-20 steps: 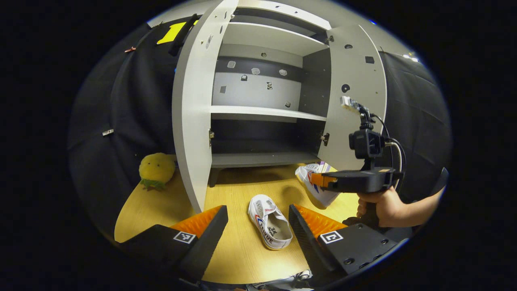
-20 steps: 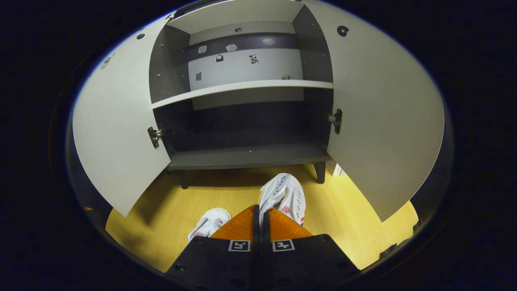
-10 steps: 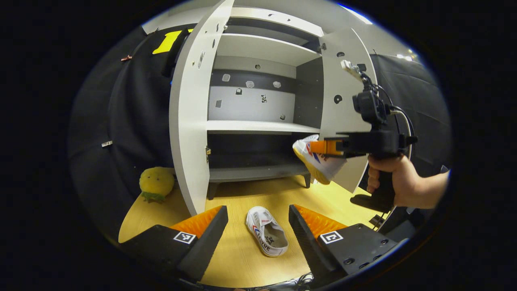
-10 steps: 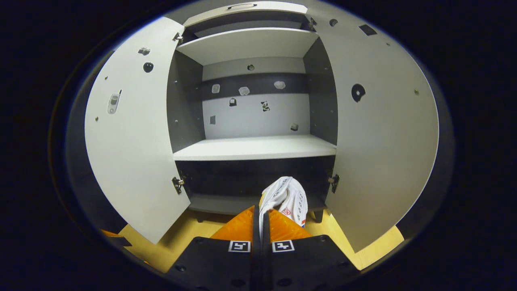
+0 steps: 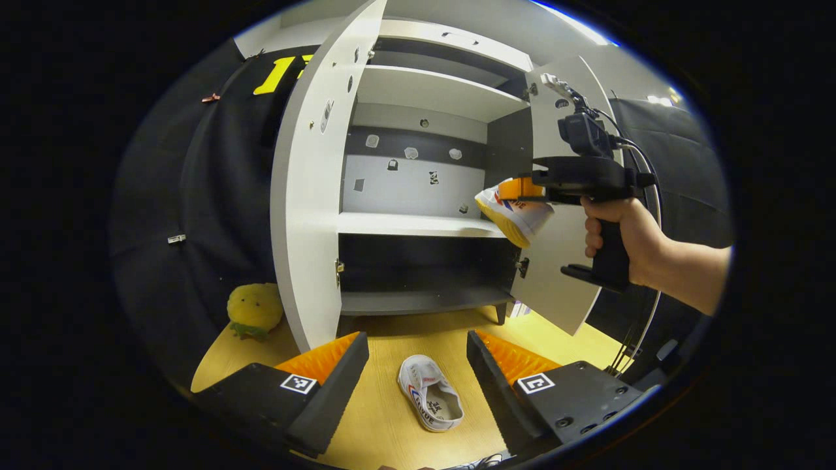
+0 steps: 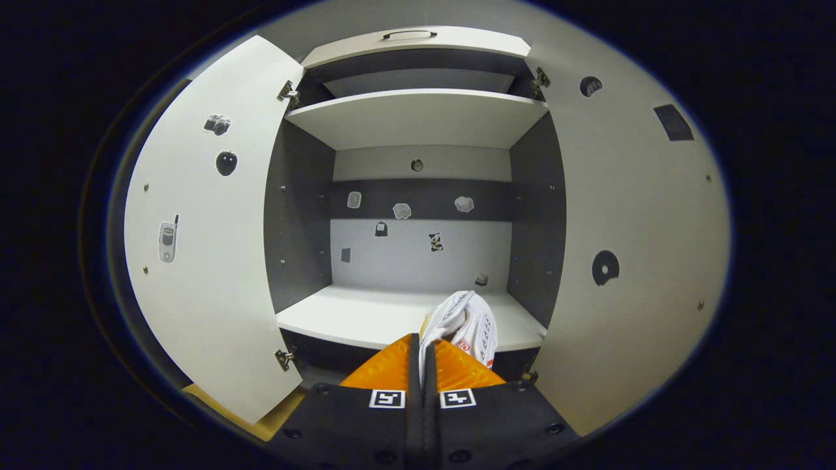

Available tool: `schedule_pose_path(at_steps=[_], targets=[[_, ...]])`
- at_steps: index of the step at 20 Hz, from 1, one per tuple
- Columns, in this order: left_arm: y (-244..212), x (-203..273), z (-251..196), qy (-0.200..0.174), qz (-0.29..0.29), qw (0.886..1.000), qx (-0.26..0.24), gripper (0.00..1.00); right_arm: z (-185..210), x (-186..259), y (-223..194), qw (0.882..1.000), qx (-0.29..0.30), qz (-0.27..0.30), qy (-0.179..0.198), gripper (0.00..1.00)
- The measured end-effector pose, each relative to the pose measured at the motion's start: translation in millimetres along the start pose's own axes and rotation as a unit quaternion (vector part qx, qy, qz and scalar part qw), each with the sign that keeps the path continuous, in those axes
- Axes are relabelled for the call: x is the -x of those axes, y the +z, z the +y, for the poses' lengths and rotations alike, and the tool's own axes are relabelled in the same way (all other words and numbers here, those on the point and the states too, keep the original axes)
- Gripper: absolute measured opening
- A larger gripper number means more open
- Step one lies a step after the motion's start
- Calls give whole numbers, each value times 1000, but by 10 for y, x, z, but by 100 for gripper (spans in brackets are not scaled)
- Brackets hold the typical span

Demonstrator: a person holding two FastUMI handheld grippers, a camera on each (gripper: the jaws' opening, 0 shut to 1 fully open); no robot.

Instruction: Grab one shoe with the right hand and put it into the shoe cabinet, grab the other shoe with the left hand and put it into the shoe cabinet; then close the right door with the right hand and the left door with the left hand.

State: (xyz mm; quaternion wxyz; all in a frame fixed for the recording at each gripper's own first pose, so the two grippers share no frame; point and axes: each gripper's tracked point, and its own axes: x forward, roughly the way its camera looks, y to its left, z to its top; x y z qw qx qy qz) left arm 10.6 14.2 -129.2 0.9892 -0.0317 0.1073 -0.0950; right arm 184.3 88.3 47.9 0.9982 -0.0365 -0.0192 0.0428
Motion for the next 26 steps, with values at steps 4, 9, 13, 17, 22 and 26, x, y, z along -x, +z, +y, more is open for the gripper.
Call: schedule_pose_path(at_steps=[4, 9, 13, 17, 22, 26], targets=[[117, -57, 18, 18, -8, 1000, 4, 95, -95, -486, 211, 999, 28, -15, 7, 5], [212, -59, 62, 47, -13, 999, 4, 95, -212, -1139, 257, 997, 75, -10, 12, 5], [215, -23, 117, 77, -7, 997, 14, 95, -224, -1591, 142, 995, 101, 11, 24, 5], [278, 30, 158, 104, -12, 994, 22, 95, -272, -1954, -192, 988, 135, 67, 37, 5], [306, 83, 156, 124, -13, 992, 21, 95, -276, -1916, -342, 985, 118, 110, 54, 5], [362, 143, 180, 141, -21, 990, 18, 95, -265, -1890, -392, 986, 87, 131, 51, 5]])
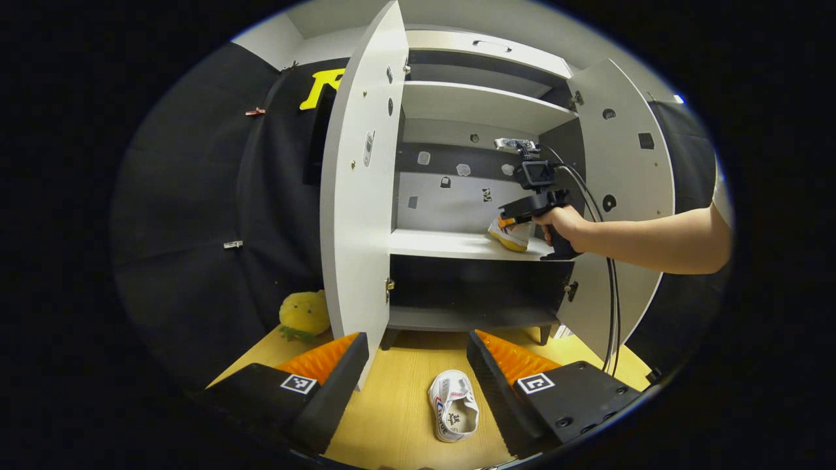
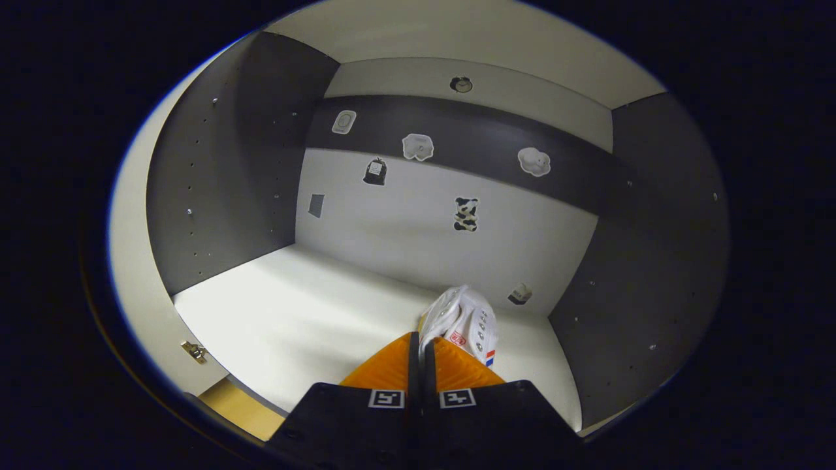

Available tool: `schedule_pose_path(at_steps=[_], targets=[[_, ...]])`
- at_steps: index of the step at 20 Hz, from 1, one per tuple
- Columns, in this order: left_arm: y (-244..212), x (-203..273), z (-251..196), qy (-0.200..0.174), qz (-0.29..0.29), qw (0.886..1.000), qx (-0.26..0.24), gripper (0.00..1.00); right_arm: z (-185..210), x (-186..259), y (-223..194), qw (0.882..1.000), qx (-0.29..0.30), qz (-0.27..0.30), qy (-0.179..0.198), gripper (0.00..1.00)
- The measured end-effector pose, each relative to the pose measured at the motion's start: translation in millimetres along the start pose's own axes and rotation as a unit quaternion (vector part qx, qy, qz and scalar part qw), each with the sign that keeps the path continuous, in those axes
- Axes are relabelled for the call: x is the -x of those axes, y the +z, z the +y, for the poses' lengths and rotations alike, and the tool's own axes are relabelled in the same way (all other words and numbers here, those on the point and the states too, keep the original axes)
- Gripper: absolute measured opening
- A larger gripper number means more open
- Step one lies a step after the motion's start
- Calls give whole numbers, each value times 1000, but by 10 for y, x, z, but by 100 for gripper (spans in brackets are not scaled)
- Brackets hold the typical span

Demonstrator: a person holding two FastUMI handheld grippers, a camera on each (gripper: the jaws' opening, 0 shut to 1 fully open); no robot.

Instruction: Grab one shoe with the right hand and put it into the shoe cabinet, grab the other shoe with the left hand and put it into the shoe cabinet; then close the right door with the right hand and the left door with the left hand.

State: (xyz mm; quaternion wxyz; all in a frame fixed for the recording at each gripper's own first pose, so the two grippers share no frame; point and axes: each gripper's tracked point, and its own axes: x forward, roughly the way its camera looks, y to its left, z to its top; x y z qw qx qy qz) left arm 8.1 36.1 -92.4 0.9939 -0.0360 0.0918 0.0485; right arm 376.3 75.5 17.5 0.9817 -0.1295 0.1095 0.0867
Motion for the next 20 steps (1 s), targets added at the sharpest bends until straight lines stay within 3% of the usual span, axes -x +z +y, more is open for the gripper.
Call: schedule_pose_path(at_steps=[3, 7, 10, 12, 14, 20], targets=[[53, 45, 28, 10, -7, 1000, 6, 95, 45, 47, 30, 998, -61, 8, 9, 7], [55, 117, 51, 17, -11, 1000, 14, 95, 92, 353, 156, 995, -101, -10, 13, 29], [26, 155, 37, 16, -12, 1000, 19, 95, 212, 695, 141, 992, -123, -18, 33, 71], [-9, 145, 12, 12, -8, 1000, 15, 95, 203, 919, 129, 991, -128, -32, 34, 88], [-65, 137, 0, 8, -4, 1000, 10, 95, 199, 1170, 171, 990, -124, -57, 34, 99], [-323, 54, -36, -7, 23, 1000, 4, 95, 145, 1960, 77, 988, -94, -124, 17, 100]])
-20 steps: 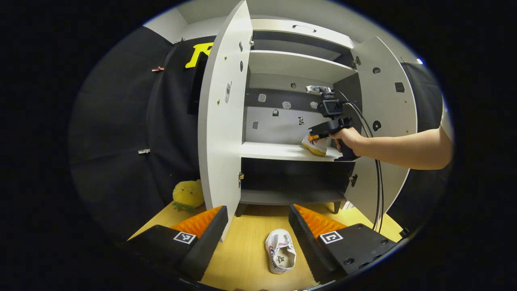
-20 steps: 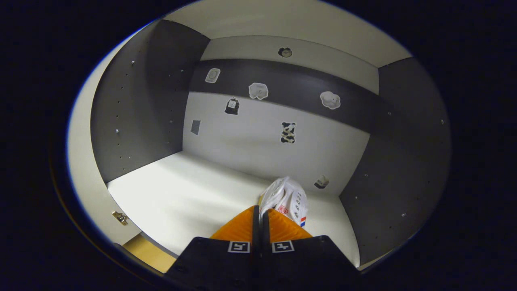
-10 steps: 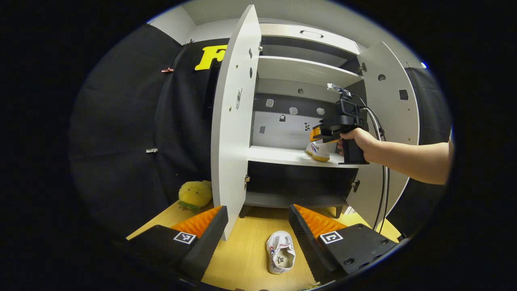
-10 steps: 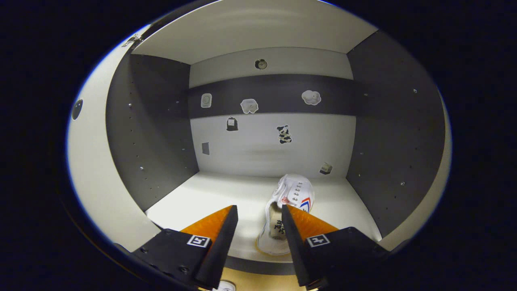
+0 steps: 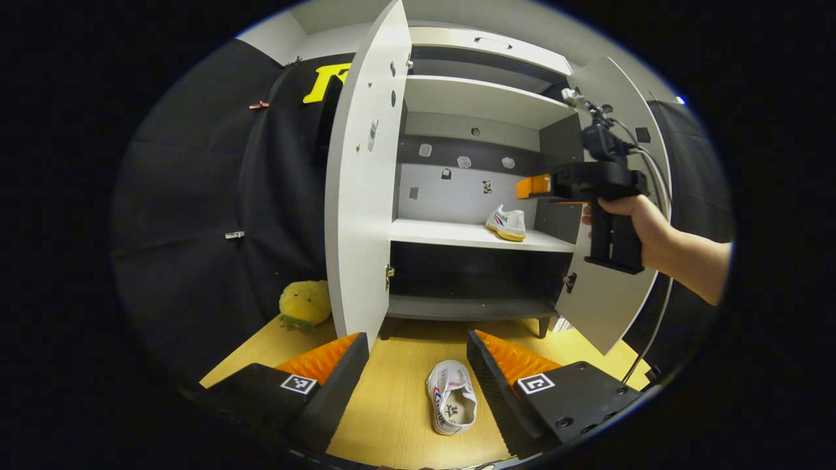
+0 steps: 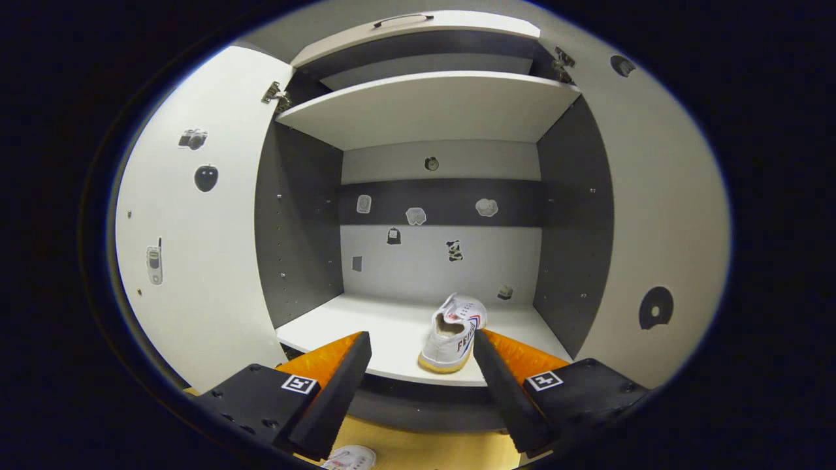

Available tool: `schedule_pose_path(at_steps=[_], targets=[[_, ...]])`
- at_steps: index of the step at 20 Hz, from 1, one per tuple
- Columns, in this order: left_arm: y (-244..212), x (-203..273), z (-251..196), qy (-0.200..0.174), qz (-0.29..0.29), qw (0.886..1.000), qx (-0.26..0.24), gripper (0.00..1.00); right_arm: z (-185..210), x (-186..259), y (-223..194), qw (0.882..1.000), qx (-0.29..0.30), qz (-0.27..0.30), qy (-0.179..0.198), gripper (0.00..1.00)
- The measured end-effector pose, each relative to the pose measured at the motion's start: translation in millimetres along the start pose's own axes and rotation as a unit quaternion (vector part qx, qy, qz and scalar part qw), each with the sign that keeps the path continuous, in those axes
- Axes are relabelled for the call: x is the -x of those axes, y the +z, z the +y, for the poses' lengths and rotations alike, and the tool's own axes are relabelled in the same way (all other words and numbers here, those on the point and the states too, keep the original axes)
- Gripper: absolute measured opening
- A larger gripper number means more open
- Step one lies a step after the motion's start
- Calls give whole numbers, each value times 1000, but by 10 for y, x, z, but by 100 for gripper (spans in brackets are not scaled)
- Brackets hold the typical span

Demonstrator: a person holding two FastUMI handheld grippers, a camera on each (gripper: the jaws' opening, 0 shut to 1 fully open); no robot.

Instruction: Grab one shoe with the right hand and put it into the shoe cabinet, grab the other shoe with the left hand and put it into the shoe cabinet; then close the right door with the right hand and the left door with the left hand.

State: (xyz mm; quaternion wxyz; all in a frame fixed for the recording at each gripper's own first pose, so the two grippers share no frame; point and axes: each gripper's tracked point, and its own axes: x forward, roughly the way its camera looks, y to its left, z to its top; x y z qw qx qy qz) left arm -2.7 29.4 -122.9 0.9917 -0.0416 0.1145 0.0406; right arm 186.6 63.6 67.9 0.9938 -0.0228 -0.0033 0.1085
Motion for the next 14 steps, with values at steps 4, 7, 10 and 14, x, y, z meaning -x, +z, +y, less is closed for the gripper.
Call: schedule_pose_path(at_steps=[4, 7, 10, 14], targets=[[-226, -80, -5, -7, 21, 1000, -1, 95, -75, 453, -259, 1000, 4, -3, -9, 100], [-418, -168, 2, -14, 40, 999, -2, 95, -167, 761, -590, 1000, 0, 23, -21, 100], [-664, -294, -5, -19, 63, 998, -7, 95, -274, 1098, -972, 998, -5, 59, -34, 100], [-1016, -499, -107, -46, 87, 995, -21, 95, -389, 1547, -1430, 992, -22, 113, -49, 100]])
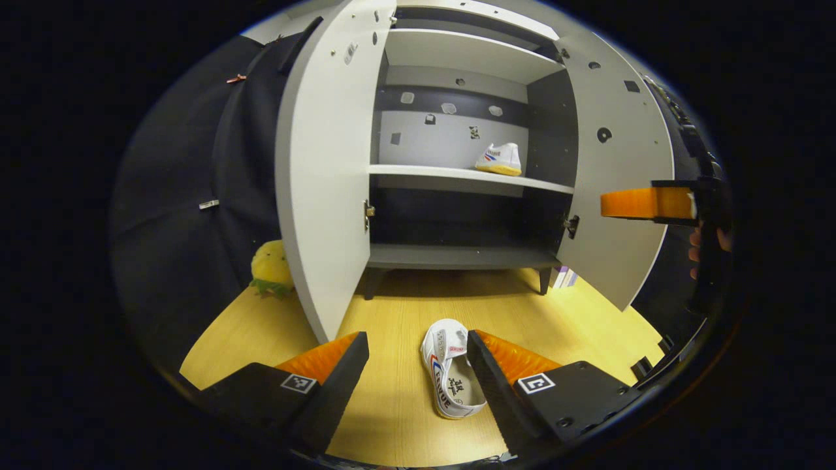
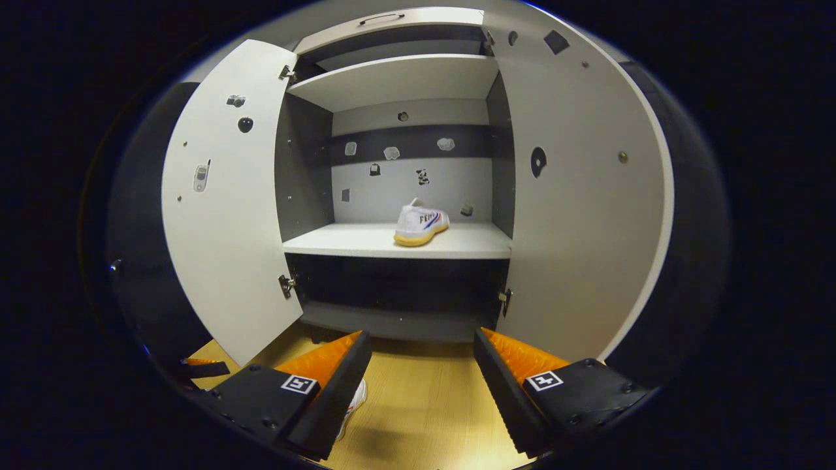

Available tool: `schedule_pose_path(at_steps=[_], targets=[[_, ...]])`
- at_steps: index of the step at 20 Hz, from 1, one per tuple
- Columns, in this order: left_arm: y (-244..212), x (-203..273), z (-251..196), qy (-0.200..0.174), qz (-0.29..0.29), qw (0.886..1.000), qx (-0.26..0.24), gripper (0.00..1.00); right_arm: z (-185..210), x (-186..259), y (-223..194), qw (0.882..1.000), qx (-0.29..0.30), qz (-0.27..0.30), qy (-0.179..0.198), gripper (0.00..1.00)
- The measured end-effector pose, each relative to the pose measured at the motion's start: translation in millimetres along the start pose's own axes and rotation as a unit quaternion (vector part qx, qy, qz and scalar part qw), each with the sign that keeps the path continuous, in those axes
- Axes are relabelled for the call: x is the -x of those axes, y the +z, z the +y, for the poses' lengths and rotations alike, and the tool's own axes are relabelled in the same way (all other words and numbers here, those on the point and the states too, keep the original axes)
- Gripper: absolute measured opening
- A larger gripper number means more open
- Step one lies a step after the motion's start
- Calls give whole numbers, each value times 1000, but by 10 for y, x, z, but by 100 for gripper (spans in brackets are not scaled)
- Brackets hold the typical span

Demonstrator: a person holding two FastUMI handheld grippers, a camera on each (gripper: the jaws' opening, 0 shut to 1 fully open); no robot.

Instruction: Grab one shoe with the right hand and put it into the shoe cabinet, grab the other shoe with the left hand and put it into the shoe cabinet; then close the right door with the right hand and the left door with the left hand.

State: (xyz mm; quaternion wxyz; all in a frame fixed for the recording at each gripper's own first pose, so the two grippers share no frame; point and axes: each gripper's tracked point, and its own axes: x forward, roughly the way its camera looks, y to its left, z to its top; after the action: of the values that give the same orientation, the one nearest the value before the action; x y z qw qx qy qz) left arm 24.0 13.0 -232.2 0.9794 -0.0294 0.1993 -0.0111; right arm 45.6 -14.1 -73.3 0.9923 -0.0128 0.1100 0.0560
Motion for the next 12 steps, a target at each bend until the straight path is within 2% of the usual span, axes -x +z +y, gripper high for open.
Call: schedule_pose_path(at_steps=[5, 12], targets=[[-510, -387, -116, -16, 47, 999, -3, 95, -200, 410, -540, 998, -11, 59, -26, 100], [-1119, -992, -167, -28, 118, 992, -17, 96, -385, 831, -852, 994, -4, 95, -58, 100]])
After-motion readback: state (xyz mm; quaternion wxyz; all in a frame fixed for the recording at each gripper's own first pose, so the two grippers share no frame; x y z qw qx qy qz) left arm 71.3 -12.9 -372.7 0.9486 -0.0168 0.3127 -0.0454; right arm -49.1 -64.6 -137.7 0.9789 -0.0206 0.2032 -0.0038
